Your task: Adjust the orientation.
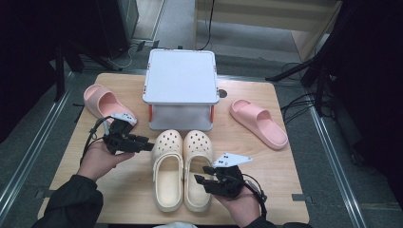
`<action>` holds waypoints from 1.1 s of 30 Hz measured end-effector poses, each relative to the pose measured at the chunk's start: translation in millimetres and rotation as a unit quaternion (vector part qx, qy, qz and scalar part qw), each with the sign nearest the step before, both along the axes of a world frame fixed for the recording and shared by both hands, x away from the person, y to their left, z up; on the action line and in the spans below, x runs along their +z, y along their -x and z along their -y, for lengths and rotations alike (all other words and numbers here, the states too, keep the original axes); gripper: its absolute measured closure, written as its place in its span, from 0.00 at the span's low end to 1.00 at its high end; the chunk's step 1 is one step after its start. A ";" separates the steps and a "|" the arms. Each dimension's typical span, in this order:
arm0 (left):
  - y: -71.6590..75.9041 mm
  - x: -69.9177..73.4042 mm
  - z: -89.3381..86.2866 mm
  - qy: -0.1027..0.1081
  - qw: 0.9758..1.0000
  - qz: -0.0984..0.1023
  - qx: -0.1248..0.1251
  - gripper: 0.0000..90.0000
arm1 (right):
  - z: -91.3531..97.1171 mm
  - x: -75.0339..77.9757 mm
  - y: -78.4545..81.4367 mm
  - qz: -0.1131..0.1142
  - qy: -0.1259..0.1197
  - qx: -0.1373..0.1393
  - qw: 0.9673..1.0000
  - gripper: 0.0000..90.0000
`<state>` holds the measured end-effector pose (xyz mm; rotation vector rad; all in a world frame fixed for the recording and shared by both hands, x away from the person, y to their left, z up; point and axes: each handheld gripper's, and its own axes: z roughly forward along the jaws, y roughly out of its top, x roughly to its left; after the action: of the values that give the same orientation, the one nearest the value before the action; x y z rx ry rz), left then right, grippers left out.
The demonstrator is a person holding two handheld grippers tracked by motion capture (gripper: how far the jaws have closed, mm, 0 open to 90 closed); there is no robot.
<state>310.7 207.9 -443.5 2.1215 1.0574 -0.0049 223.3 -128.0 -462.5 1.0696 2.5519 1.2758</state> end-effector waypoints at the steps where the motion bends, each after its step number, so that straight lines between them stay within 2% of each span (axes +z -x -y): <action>1: -3.1 3.7 0.4 -0.001 1.000 0.002 -0.001 0.64 | -2.2 -1.8 -0.6 0.000 0.004 0.002 1.000 0.61; 7: -18.6 23.8 3.2 -0.008 1.000 0.021 -0.005 0.65 | -13.9 -9.4 -3.8 -0.006 0.002 0.001 1.000 0.56; 10: -24.2 35.9 5.9 -0.012 0.999 0.034 -0.010 0.65 | -18.7 -14.4 -4.9 -0.015 0.004 -0.011 1.000 0.50; 11: -26.7 40.8 7.4 -0.007 0.999 0.039 -0.010 0.65 | -20.2 -15.9 -5.7 -0.017 0.001 -0.017 1.000 0.48; 15: -37.5 54.0 13.1 -0.003 0.999 0.047 -0.014 0.65 | -29.7 -20.6 -12.2 -0.024 -0.017 -0.032 0.999 0.46; 20: -48.8 66.9 22.1 -0.014 0.998 0.058 -0.021 0.65 | -41.0 -29.6 -19.3 -0.030 -0.015 -0.048 0.998 0.43; 24: -59.1 77.4 29.8 -0.020 0.997 0.070 -0.022 0.65 | -48.7 -33.0 -23.4 -0.025 -0.020 -0.064 0.997 0.42; 29: -74.1 89.3 40.2 -0.030 0.996 0.083 -0.025 0.65 | -59.7 -33.7 -22.8 0.004 0.006 -0.077 0.997 0.41; 33: -84.6 93.8 46.2 -0.033 0.995 0.087 -0.025 0.66 | -60.9 -33.5 -19.8 -0.002 -0.001 -0.086 0.996 0.42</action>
<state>395.2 161.7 -349.8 2.1626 0.9127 0.1910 243.1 -67.1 -496.0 1.2614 2.3996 1.2351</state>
